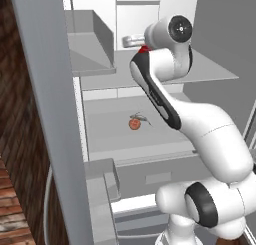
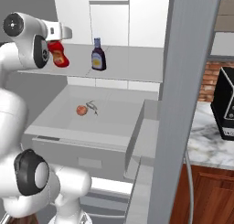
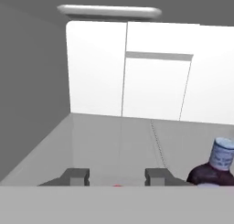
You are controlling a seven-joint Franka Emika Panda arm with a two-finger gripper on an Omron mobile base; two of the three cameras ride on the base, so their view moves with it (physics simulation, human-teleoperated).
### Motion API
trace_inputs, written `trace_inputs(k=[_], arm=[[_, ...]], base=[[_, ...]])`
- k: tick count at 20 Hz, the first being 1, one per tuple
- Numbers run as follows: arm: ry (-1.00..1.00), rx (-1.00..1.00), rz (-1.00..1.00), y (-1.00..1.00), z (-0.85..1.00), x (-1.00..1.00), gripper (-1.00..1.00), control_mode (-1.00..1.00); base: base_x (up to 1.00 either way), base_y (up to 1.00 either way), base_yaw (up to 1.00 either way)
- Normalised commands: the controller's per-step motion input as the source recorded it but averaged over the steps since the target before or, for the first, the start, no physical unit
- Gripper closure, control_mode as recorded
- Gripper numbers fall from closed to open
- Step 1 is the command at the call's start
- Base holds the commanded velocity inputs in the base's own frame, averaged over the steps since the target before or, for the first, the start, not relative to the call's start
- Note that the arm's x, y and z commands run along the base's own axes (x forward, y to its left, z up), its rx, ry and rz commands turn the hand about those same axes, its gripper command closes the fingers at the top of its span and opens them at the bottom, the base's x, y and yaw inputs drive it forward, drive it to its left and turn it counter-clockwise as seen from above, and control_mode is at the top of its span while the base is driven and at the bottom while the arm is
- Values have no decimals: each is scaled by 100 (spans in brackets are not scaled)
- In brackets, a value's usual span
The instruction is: Place the condiment bottle and ketchup from the counter to the top shelf of the fridge. If the existing items in the fridge are on the top shelf, move them to other shelves.
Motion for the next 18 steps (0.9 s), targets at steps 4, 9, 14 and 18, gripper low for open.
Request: trace_inputs(k=[4,9,14,18], arm=[[7,0,0,0,-39,63,100,-100],[5,0,0,0,-35,58,100,-100],[3,0,0,0,-30,51,100,-100],[0,0,0,0,-31,29,100,-100]], base=[[0,0,0],[0,0,0],[0,0,0],[0,0,0]])
